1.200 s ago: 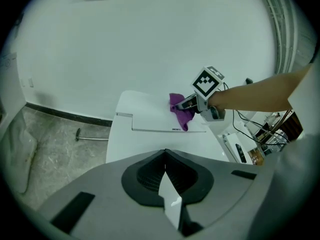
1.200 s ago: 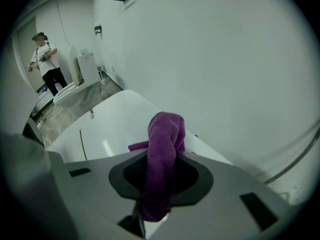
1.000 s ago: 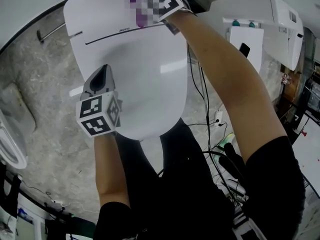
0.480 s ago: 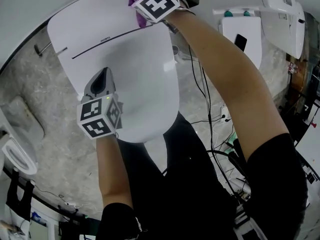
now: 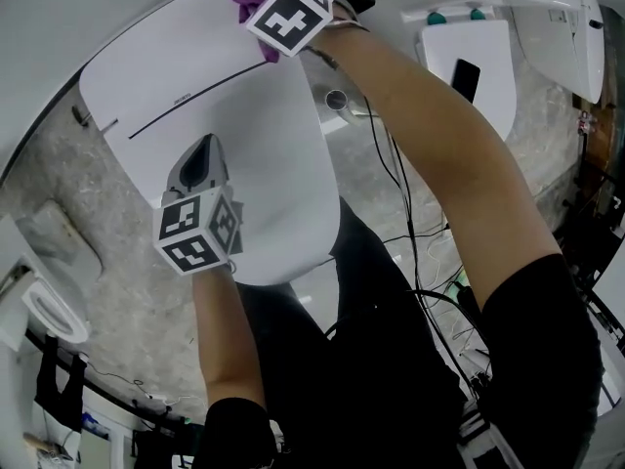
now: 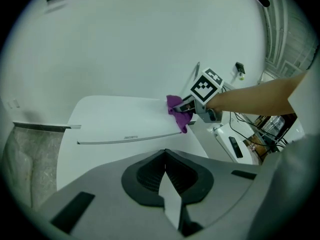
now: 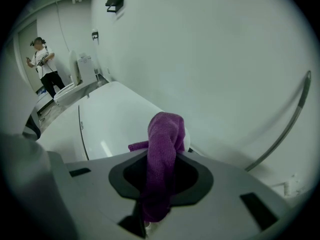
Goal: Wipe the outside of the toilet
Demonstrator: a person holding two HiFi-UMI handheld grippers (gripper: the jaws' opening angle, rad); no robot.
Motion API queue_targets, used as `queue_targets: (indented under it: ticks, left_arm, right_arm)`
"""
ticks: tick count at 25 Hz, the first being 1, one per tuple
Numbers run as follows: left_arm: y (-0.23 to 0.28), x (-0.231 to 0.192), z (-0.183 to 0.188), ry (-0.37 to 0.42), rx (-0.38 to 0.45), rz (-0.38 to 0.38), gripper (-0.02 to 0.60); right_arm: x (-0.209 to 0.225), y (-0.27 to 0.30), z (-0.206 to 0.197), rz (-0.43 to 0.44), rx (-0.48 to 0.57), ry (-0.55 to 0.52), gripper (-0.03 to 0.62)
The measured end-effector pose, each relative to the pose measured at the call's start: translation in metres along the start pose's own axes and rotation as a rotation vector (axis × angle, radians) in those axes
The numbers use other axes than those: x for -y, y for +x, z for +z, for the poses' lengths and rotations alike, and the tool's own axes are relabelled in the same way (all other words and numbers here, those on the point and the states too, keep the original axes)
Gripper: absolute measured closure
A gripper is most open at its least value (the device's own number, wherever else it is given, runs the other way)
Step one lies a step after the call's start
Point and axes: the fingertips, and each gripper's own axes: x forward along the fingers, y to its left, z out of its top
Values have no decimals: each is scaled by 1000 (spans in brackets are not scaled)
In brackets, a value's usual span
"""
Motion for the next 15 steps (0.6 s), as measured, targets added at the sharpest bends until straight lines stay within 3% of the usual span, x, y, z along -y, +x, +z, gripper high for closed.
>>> queue_targets:
  ticks: [10,15]
  left_arm:
    - [21,39,-2,-4,-25,41,574]
    - [34,62,-5,3,-58,47,574]
  right_arm:
    - [37,-20,-34,26,120,-50,510]
    - [40,-16,-70,156,183,-4,510]
